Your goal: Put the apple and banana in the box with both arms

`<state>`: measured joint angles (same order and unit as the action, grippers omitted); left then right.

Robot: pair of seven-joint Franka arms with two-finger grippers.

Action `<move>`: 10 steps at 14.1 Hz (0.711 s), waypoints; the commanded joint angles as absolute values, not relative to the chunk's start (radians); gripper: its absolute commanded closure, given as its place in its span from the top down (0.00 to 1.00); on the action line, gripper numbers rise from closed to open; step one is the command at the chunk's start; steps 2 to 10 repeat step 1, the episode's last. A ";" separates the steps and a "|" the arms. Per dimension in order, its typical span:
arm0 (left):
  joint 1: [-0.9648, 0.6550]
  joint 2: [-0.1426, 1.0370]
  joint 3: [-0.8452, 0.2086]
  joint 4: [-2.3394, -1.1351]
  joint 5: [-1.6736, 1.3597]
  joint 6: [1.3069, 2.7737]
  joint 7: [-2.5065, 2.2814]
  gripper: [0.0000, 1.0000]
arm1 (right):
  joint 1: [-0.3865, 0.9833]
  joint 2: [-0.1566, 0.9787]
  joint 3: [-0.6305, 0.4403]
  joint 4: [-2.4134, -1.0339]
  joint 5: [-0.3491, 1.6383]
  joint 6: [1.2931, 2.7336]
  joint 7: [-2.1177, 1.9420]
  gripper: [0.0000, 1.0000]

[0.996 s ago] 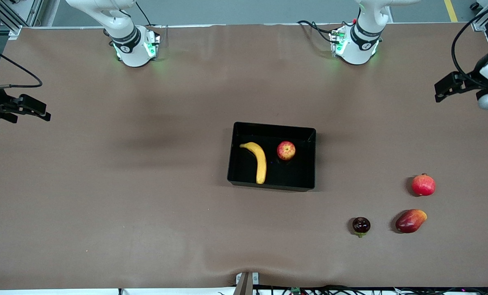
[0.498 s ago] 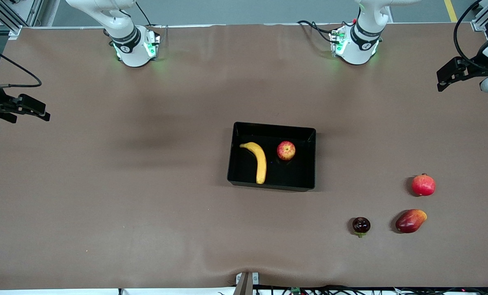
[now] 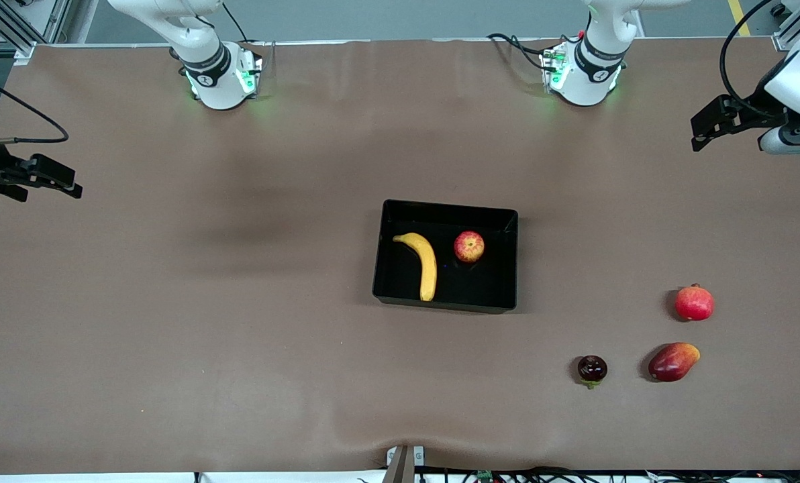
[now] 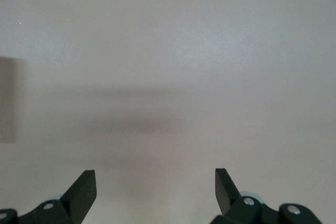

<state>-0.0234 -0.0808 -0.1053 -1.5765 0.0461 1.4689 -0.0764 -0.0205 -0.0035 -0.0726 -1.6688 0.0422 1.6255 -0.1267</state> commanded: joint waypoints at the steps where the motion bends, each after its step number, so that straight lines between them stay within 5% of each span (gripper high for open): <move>1: -0.012 -0.069 -0.114 -1.565 0.029 1.465 -0.086 1.00 | -0.032 -0.014 -0.061 -1.667 0.044 1.623 -0.129 1.00; 10: -0.012 -0.069 -0.114 -1.565 0.029 1.465 -0.086 1.00 | -0.032 -0.014 -0.061 -1.667 0.044 1.623 -0.129 1.00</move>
